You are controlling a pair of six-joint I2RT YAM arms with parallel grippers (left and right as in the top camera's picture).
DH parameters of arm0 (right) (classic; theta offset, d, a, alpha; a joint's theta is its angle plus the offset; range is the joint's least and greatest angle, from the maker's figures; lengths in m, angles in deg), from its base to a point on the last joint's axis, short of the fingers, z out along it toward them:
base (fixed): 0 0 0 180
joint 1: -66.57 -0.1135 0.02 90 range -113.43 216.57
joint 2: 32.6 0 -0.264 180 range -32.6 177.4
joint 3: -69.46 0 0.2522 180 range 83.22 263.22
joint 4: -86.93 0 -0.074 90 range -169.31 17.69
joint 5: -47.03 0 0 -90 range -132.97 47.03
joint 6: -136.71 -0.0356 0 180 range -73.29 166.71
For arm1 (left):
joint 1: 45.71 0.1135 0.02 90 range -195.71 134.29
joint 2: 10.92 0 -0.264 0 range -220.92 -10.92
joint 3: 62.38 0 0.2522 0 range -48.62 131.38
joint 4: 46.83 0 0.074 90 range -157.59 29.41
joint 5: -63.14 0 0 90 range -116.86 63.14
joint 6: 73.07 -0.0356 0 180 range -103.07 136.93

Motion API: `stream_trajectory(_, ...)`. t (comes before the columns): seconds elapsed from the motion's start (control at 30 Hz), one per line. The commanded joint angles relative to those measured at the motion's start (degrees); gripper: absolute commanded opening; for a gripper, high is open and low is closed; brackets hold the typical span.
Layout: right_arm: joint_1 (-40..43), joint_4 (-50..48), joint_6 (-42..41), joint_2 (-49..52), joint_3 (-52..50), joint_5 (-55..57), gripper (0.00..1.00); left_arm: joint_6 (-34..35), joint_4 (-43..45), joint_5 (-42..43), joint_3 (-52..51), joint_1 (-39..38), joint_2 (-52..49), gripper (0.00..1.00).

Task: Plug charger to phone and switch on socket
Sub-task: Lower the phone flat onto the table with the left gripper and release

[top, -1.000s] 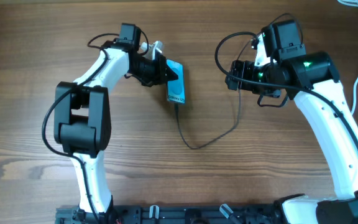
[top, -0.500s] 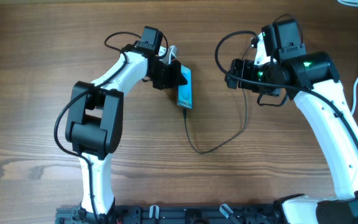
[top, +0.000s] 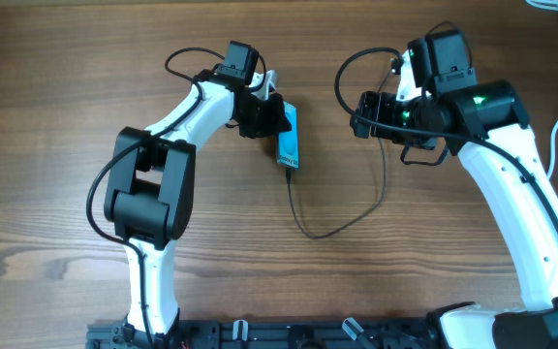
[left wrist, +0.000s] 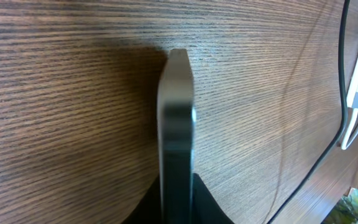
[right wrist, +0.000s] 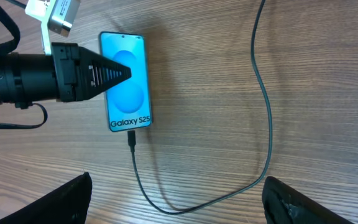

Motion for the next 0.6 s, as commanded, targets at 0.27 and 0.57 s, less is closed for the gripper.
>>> stream_trajectory(0.27,0.1,0.0,0.2,0.6,-0.4,-1.8,0.88,0.2,0.0,-2.6,-2.5,-0.2,-0.8,0.32)
stream_trajectory(0.57,0.1,1.7,0.3,0.6,-0.4,-1.7,0.89,0.3,-3.6,-4.2,-2.4,0.0,-0.2,0.47)
